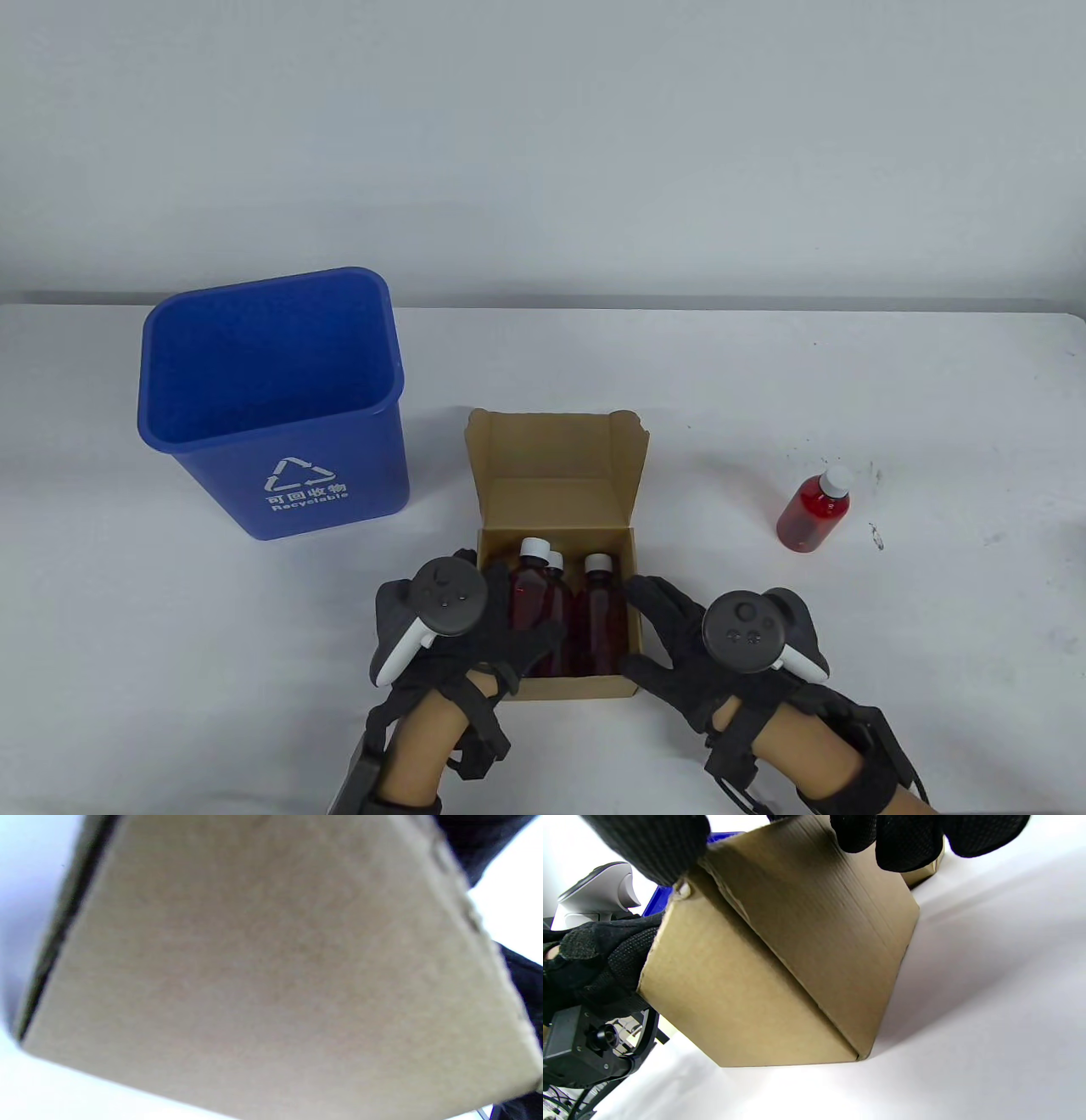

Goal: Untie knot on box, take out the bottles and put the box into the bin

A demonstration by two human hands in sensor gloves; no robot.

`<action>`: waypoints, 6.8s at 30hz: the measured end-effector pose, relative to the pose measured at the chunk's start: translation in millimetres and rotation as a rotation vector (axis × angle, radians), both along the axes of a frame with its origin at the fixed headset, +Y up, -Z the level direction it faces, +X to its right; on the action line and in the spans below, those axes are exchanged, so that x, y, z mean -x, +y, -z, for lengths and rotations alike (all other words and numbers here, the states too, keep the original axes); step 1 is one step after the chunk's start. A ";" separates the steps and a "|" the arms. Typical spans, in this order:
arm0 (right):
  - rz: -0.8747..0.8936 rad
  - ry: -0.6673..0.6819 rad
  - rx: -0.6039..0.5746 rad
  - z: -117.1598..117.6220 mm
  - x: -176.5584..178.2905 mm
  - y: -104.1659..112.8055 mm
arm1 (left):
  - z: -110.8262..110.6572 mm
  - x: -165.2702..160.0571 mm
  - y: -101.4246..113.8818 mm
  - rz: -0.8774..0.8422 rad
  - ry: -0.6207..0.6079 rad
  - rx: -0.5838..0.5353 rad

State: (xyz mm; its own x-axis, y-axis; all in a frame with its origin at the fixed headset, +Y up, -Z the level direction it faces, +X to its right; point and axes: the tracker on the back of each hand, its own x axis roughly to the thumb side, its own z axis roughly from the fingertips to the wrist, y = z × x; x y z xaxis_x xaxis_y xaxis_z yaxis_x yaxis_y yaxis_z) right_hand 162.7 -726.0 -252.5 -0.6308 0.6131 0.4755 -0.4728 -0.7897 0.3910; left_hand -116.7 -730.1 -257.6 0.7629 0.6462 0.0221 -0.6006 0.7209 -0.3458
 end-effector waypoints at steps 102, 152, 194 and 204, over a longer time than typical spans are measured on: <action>0.086 -0.755 -0.061 90.6 -81.4 41.3 | -14.5 6.2 11.4 0.041 -0.100 -0.093; -0.269 -0.334 -0.108 23.7 90.9 92.7 | -23.6 6.7 19.7 0.245 -0.258 -0.003; -1.005 -0.665 0.605 93.1 141.9 -29.2 | -21.3 3.6 14.1 0.184 -0.272 0.044; -1.008 -0.641 0.538 87.9 142.6 -24.3 | -21.6 3.4 14.3 0.190 -0.263 0.028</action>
